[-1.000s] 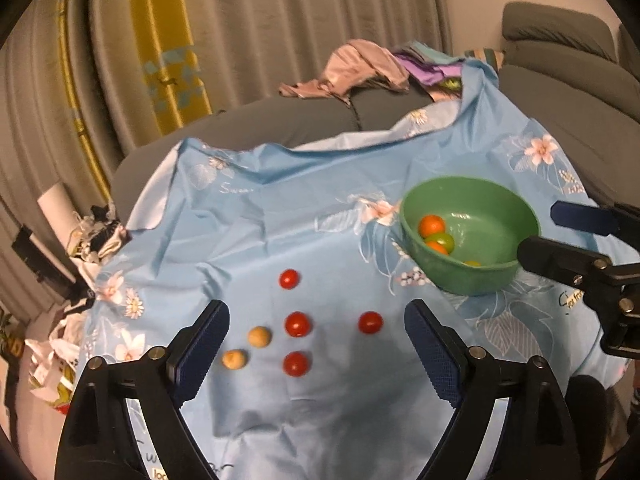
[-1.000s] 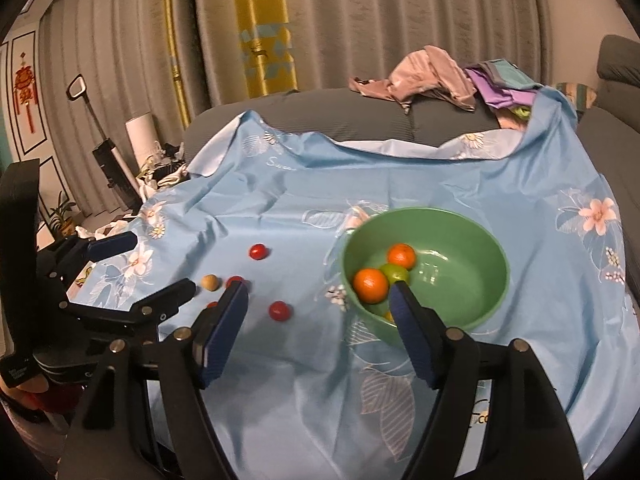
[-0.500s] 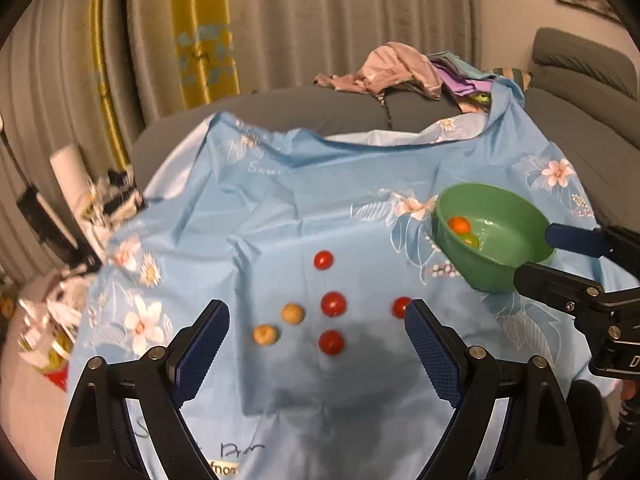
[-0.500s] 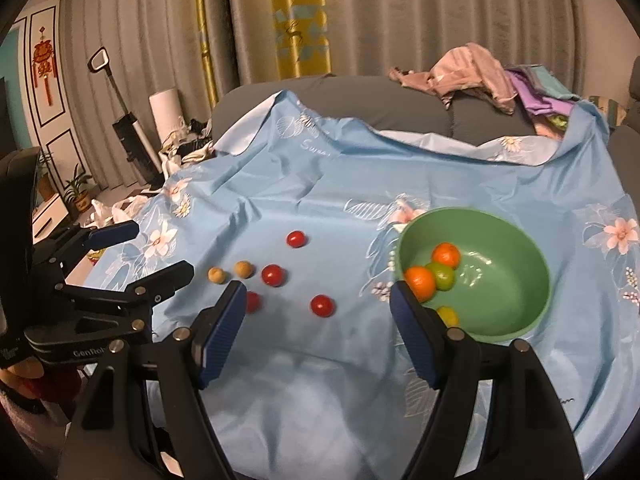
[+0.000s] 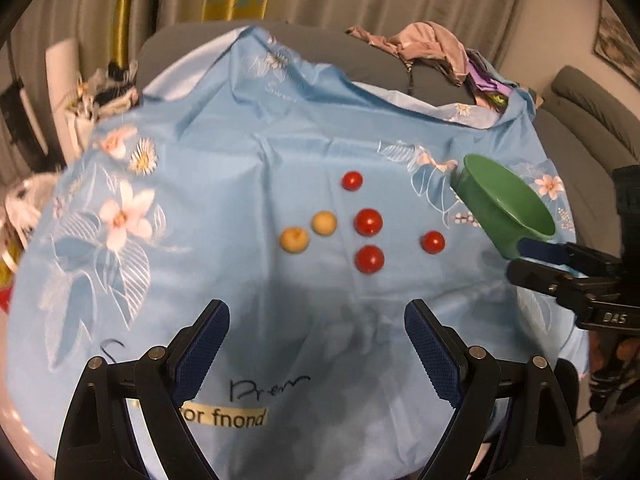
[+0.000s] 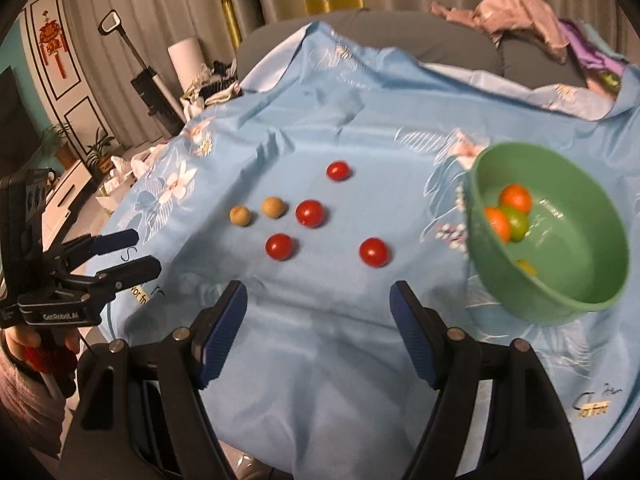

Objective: Organize fruits
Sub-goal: 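Move the right gripper back toward the cherry tomatoes, then grasp a red cherry tomato with the right gripper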

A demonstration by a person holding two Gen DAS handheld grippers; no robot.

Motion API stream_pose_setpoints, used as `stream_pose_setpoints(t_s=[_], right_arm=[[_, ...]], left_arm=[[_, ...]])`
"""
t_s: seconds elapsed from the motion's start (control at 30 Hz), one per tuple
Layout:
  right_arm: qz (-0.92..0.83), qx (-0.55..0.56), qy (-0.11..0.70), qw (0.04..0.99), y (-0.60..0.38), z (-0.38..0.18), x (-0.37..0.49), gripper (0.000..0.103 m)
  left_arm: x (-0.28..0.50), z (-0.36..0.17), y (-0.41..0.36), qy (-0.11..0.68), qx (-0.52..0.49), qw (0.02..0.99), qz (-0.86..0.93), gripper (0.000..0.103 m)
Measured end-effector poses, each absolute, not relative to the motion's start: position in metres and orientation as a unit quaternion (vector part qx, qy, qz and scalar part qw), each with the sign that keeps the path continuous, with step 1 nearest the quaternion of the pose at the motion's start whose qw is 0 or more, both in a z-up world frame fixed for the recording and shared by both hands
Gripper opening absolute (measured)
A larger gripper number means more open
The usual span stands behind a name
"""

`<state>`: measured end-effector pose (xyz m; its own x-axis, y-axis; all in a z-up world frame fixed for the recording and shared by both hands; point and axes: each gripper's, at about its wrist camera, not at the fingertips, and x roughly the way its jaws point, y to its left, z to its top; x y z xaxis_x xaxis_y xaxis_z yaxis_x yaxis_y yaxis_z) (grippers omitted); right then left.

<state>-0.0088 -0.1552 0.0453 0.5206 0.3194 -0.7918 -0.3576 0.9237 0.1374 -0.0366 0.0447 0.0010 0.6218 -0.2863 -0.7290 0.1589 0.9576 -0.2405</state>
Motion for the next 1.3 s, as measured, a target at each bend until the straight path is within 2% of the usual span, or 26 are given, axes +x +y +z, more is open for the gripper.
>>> stream_pose_setpoints(t_s=[0.2,0.27,0.4,0.47,0.63,0.83,0.9,0.93,1.1,1.23,1.3], right_arm=[[0.219,-0.027,0.468,0.856,-0.142,0.027,0.002,0.072],[0.225,-0.032,0.471,0.853,-0.138,0.023,0.005,0.068],[0.227,-0.026,0.475,0.850,-0.138,0.017,0.015,0.066],[0.220,-0.025,0.476,0.851,-0.140,0.015,0.021,0.063],[0.187,-0.027,0.486,0.853,-0.152,0.003,0.036,0.057],[0.174,-0.037,0.487,0.855,-0.159,-0.010,0.057,0.053],[0.173,-0.041,0.488,0.854,-0.158,-0.013,0.065,0.053],[0.173,-0.043,0.490,0.853,-0.157,-0.015,0.068,0.052],[0.172,-0.052,0.502,0.846,-0.153,-0.027,0.081,0.046],[0.169,-0.054,0.504,0.845,-0.154,-0.031,0.083,0.038],[0.168,-0.058,0.502,0.847,-0.154,-0.031,0.083,0.036]], left_arm=[[-0.025,-0.001,0.040,0.413,-0.075,0.897,-0.137,0.088],[-0.018,-0.001,0.037,0.411,-0.069,0.898,-0.142,0.082],[-0.007,-0.003,0.033,0.412,-0.063,0.896,-0.154,0.080],[-0.004,-0.005,0.026,0.412,-0.057,0.893,-0.172,0.074],[0.009,-0.016,0.006,0.424,-0.036,0.883,-0.198,0.069],[0.027,-0.029,-0.015,0.439,-0.018,0.873,-0.211,0.067],[0.032,-0.033,-0.018,0.445,-0.017,0.871,-0.209,0.063],[0.035,-0.036,-0.019,0.450,-0.015,0.869,-0.206,0.056],[0.045,-0.047,-0.024,0.464,-0.001,0.864,-0.194,0.055],[0.046,-0.050,-0.027,0.465,0.010,0.864,-0.192,0.052],[0.047,-0.051,-0.027,0.464,0.011,0.865,-0.191,0.044]])
